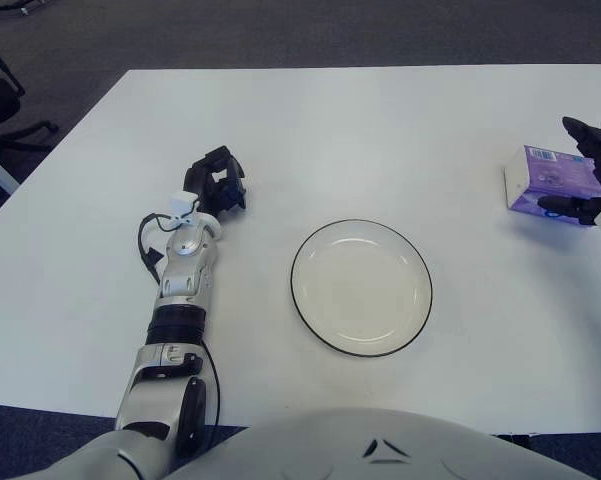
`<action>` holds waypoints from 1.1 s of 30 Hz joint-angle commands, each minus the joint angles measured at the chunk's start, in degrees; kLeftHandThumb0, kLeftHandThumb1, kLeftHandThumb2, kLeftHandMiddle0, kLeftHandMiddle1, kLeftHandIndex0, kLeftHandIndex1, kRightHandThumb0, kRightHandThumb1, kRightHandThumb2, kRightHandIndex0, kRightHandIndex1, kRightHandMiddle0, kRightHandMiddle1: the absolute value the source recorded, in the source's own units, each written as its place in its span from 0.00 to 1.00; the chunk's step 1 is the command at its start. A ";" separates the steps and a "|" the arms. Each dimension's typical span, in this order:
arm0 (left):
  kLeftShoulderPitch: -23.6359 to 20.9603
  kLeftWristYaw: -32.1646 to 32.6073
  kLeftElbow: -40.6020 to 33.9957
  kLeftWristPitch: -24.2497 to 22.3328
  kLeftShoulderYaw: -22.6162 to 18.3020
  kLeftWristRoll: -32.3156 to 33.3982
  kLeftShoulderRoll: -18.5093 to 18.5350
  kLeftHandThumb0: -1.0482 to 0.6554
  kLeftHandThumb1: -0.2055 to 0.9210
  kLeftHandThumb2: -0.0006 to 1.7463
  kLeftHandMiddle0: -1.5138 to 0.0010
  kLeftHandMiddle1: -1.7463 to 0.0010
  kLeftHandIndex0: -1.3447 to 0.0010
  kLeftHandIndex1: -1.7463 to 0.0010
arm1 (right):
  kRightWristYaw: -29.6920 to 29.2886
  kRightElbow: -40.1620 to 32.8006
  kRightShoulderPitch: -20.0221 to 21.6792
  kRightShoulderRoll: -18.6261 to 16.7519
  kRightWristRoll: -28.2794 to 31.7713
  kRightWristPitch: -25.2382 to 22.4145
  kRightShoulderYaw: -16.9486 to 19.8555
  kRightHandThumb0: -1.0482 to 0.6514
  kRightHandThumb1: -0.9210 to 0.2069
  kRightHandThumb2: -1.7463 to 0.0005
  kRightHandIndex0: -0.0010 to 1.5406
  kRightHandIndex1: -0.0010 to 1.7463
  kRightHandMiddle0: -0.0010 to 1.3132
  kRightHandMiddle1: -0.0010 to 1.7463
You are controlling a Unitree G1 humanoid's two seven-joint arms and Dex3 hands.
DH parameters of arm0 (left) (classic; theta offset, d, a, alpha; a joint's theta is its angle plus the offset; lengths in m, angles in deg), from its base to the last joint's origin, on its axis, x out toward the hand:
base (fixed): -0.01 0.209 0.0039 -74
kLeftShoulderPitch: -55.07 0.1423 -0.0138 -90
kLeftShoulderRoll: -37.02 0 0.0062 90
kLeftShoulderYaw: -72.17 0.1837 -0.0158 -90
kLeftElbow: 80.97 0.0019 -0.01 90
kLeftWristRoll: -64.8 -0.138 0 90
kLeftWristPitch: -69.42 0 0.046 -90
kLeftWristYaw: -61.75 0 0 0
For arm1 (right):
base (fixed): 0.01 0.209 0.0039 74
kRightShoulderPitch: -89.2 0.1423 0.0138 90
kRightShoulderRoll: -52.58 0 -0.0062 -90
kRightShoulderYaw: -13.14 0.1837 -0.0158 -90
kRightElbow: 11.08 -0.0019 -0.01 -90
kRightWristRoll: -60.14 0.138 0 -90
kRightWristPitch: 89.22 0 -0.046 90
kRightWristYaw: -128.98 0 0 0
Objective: Put the tissue paper into the plate.
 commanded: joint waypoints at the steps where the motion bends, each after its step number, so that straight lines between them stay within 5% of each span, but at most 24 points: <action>1: 9.16 0.33 4.50 -0.23 0.81 -0.42 -3.40 0.37 0.78 0.54 0.15 0.00 0.29 0.00 | 1.74 3.18 2.60 2.69 -0.62 -0.78 -2.21 0.00 0.00 0.79 0.00 0.00 0.00 0.00; 26: 9.72 0.00 3.50 -0.32 0.53 0.18 -3.43 0.37 0.78 0.53 0.15 0.00 0.29 0.00 | 4.30 16.33 10.34 3.15 0.22 2.53 -11.84 0.00 0.00 0.69 0.00 0.00 0.00 0.00; 33: 9.93 0.40 3.32 -0.17 0.59 -0.01 -3.58 0.37 0.78 0.53 0.16 0.00 0.30 0.00 | -5.89 41.27 22.02 -0.56 -3.75 12.60 -20.10 0.00 0.00 0.67 0.00 0.00 0.00 0.00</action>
